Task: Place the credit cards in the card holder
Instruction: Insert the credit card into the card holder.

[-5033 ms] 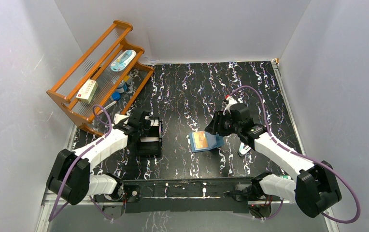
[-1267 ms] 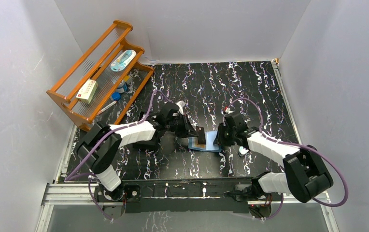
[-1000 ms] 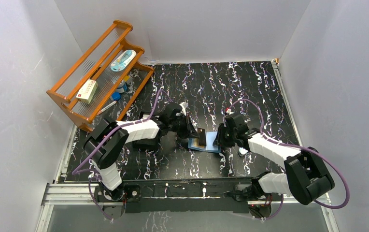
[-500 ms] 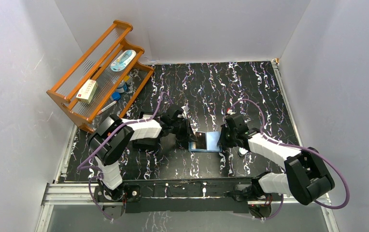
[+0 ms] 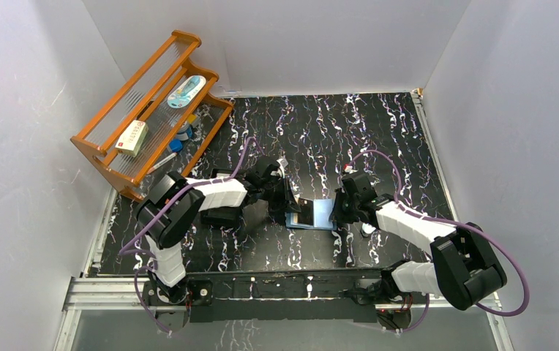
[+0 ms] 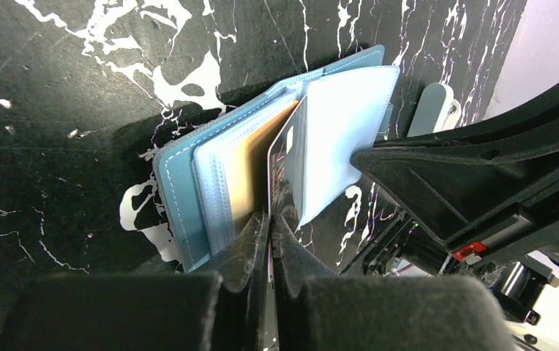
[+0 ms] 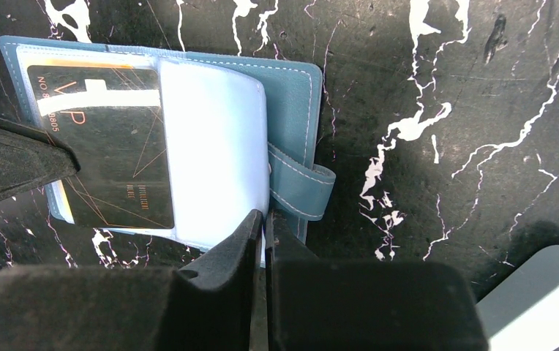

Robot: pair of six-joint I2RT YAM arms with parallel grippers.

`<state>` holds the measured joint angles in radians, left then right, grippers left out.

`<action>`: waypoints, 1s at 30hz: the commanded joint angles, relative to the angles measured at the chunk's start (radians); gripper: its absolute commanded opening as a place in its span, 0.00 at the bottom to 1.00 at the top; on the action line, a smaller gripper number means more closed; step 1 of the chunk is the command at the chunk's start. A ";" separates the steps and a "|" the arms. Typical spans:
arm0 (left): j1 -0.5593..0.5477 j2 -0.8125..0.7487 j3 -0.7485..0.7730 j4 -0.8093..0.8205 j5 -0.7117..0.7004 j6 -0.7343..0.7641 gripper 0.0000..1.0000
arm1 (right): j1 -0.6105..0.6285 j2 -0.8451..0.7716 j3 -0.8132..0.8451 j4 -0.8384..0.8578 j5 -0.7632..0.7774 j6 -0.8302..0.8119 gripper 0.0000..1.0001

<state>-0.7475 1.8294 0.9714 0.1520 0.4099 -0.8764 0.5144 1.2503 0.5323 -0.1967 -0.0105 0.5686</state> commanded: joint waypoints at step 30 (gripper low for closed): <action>-0.009 0.052 0.056 -0.043 -0.056 -0.068 0.00 | -0.002 0.006 -0.020 0.057 -0.015 0.006 0.14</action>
<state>-0.7486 1.8919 1.0534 0.0937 0.4095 -0.9226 0.5117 1.2503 0.5251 -0.1699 -0.0189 0.5716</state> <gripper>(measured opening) 0.008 0.134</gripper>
